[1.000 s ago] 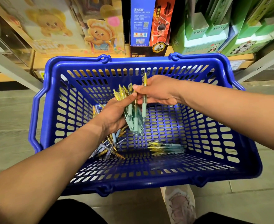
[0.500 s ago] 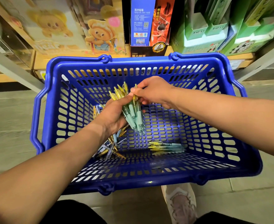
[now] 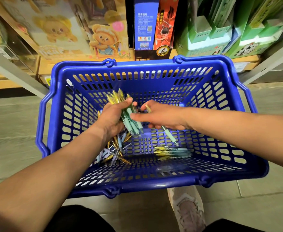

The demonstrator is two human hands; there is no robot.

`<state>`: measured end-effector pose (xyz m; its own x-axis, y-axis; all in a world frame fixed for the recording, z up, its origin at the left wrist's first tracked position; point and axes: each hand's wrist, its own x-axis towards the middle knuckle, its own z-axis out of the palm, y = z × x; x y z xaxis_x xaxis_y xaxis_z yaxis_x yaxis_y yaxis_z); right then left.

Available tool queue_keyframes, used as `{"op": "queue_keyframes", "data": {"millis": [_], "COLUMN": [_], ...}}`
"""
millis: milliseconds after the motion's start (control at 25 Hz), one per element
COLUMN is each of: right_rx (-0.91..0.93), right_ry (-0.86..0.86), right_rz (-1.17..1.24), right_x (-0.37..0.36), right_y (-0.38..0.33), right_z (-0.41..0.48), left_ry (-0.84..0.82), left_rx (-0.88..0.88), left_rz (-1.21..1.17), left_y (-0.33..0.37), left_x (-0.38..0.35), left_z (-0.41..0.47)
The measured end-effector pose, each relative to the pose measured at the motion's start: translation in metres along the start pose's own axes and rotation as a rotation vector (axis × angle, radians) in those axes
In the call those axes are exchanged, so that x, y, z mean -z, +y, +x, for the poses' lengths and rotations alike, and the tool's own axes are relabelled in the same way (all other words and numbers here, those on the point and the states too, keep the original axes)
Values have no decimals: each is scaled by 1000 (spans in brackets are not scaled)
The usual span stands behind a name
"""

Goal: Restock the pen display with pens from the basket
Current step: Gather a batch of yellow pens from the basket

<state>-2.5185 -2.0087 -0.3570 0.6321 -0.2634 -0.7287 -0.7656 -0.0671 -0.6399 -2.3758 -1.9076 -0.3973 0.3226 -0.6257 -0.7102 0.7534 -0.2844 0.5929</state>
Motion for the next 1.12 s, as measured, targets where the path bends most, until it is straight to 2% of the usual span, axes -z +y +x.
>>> {"op": "queue_keyframes", "data": {"millis": [240,360,440,520,600,840,1000,1120], "right_rx": [195,121,-19,-153,-245,-238,-269,-191], "right_ry": [-124,-256,-206,-50,7,13,-1,-1], "right_rz": [59,192,488,790,958,1216,1220,1312], "right_x": [-7,0,1,-2,-12,-46,-48,-44], "right_y": [7,12,16,25,33,45,52,46], "right_z": [-2,-3,-2,2,2,-1,-3,-4], "left_ry": [-37,-43,-38,-16,17,109,139,131], "left_rx": [-2,-23,-35,-66,-92,-112,-236,-298], "left_rz": [23,39,28,-10,-46,22,88,77], "left_y": [5,10,11,9,7,-13,-19,-10], "left_x": [-3,-2,-2,-5,-9,-28,-40,-44], "left_z": [-11,-16,-18,-19,-19,-24,-27,-30]}}
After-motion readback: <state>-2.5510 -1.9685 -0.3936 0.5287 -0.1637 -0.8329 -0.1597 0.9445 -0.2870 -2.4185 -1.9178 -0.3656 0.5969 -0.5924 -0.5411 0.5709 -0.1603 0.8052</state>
